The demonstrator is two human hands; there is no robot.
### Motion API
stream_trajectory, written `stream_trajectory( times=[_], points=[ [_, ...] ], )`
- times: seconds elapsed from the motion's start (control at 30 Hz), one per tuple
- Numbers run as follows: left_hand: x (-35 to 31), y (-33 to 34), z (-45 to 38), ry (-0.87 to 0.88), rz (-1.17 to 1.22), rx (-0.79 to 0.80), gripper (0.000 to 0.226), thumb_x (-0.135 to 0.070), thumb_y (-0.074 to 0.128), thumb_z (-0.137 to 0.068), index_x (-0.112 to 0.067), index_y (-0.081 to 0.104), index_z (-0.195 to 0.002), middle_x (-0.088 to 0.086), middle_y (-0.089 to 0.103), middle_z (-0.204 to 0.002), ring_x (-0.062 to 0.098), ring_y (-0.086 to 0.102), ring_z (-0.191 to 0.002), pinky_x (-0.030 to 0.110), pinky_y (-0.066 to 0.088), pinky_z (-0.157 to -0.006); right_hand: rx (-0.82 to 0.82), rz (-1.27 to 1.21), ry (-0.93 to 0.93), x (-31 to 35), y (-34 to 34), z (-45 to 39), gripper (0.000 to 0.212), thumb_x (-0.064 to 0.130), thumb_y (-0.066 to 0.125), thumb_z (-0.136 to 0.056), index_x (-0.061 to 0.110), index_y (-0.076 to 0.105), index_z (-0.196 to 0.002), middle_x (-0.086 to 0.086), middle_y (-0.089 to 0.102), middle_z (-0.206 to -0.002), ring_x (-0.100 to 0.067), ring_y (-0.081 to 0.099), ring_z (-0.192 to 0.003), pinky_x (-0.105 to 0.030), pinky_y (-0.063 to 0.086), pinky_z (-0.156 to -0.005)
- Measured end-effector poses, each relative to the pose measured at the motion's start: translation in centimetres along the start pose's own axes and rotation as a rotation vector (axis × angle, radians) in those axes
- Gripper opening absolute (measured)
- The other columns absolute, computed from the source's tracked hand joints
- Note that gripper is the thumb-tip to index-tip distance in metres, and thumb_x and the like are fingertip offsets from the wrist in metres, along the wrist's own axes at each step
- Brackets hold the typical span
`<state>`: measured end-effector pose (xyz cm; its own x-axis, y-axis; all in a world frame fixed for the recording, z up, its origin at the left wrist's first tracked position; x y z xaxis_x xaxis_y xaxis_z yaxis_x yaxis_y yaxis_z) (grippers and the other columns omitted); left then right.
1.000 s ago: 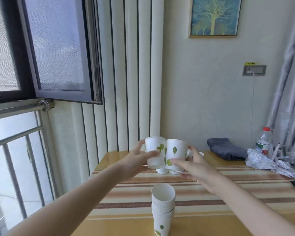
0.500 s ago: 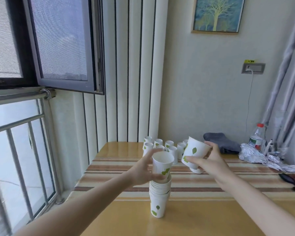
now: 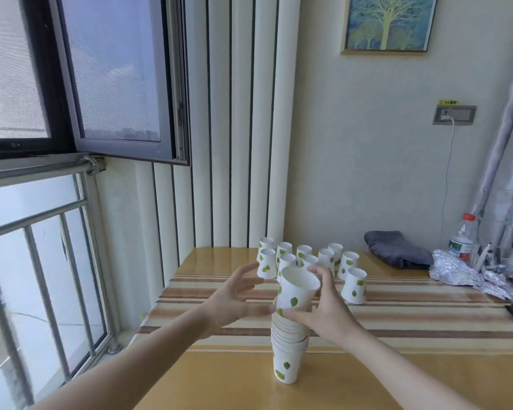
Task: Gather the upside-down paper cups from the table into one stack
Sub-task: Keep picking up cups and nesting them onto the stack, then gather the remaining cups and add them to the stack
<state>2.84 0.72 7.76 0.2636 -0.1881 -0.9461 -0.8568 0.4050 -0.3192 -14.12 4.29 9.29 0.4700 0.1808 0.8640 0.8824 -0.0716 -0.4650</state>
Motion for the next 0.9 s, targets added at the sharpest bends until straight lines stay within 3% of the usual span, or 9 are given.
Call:
stream_trajectory(
  times=[0.13,0.2,0.3,0.37,0.57,0.7,0.8,0.9],
  points=[
    [0.6,-0.8,-1.2,-0.026,0.054,-0.007,0.091,-0.044,0.086,-0.066,-0.042,0.038,-0.143,-0.011,0.054,-0.140,0.010,0.043,-0.135,0.037,0.036,-0.112,0.045,-0.040,0.010,-1.0,-0.7,-0.6,0.112,0.066,0.084,-0.043,0.043,0.022,-0.134,0.013,0.042,-0.134,-0.008,0.043,-0.126,-0.036,0.045,-0.102],
    [0.5,-1.0,-2.8,-0.035,0.078,-0.017,0.084,-0.054,0.079,-0.069,-0.039,0.042,-0.142,-0.011,0.056,-0.139,0.009,0.051,-0.129,0.039,0.038,-0.112,-0.031,-0.114,0.032,-1.9,-3.0,-2.0,0.108,0.072,0.077,-0.049,0.037,0.026,-0.137,0.009,0.043,-0.135,-0.008,0.043,-0.126,-0.035,0.041,-0.103],
    [0.7,-1.2,-6.4,-0.068,0.164,-0.067,0.063,-0.049,0.071,-0.083,-0.031,0.048,-0.139,-0.007,0.057,-0.135,0.011,0.054,-0.125,0.037,0.040,-0.112,-0.250,-0.095,0.160,-6.5,-8.0,-5.4,0.074,0.049,0.073,-0.076,0.027,0.036,-0.136,-0.002,0.046,-0.135,-0.015,0.049,-0.117,-0.037,0.044,-0.098],
    [1.5,-1.1,-9.1,-0.100,0.200,-0.095,0.052,-0.041,0.067,-0.089,-0.029,0.049,-0.137,-0.004,0.057,-0.134,0.015,0.053,-0.126,0.037,0.039,-0.112,-0.335,0.071,0.285,-10.3,-11.0,-7.5,0.064,0.033,0.073,-0.079,0.023,0.040,-0.133,-0.007,0.045,-0.135,-0.021,0.051,-0.114,-0.041,0.047,-0.095],
    [5.7,-2.2,-17.1,-0.182,0.176,-0.178,0.049,-0.034,0.070,-0.089,-0.026,0.052,-0.134,0.001,0.055,-0.140,0.020,0.053,-0.126,0.038,0.042,-0.107,-0.231,0.400,0.455,-16.6,-14.7,-13.4,0.070,0.033,0.072,-0.076,0.027,0.040,-0.137,-0.012,0.038,-0.139,-0.030,0.050,-0.118,-0.034,0.045,-0.086],
    [8.4,-3.9,-21.0,-0.216,-0.075,-0.315,0.055,-0.015,0.070,-0.088,-0.025,0.047,-0.138,0.006,0.046,-0.145,0.023,0.048,-0.128,0.027,0.045,-0.088,-0.143,0.529,0.520,-20.4,-14.2,-16.4,0.079,0.046,0.071,-0.069,0.039,0.035,-0.139,-0.010,0.040,-0.129,-0.031,0.055,-0.112,-0.036,0.049,-0.087],
    [9.4,-4.7,-23.2,-0.246,-0.374,-0.312,0.073,-0.002,0.068,-0.084,-0.027,0.037,-0.145,0.009,0.038,-0.145,0.021,0.047,-0.116,0.019,0.052,-0.072,-0.084,0.682,0.547,-22.7,-14.0,-17.2,0.079,0.055,0.067,-0.066,0.043,0.035,-0.137,-0.005,0.046,-0.124,-0.030,0.055,-0.110,-0.036,0.051,-0.082],
    [9.3,-4.7,-25.6,-0.222,-0.643,-0.244,0.087,-0.002,0.071,-0.080,-0.030,0.028,-0.150,0.008,0.030,-0.148,0.029,0.037,-0.131,0.029,0.048,-0.097,-0.078,0.775,0.515,-22.7,-14.3,-17.2,0.058,0.048,0.066,-0.075,0.032,0.042,-0.125,-0.003,0.055,-0.124,-0.030,0.058,-0.107,-0.034,0.048,-0.075]
  ],
)
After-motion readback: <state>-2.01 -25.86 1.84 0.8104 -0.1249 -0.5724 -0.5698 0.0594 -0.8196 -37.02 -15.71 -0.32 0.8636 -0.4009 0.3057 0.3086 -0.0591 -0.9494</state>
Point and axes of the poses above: each hand's wrist, its own z-axis away from the middle knuckle, its own y-axis out of the palm, x = y × z, the point moved 10 cm from there along -z, towards the middle knuckle
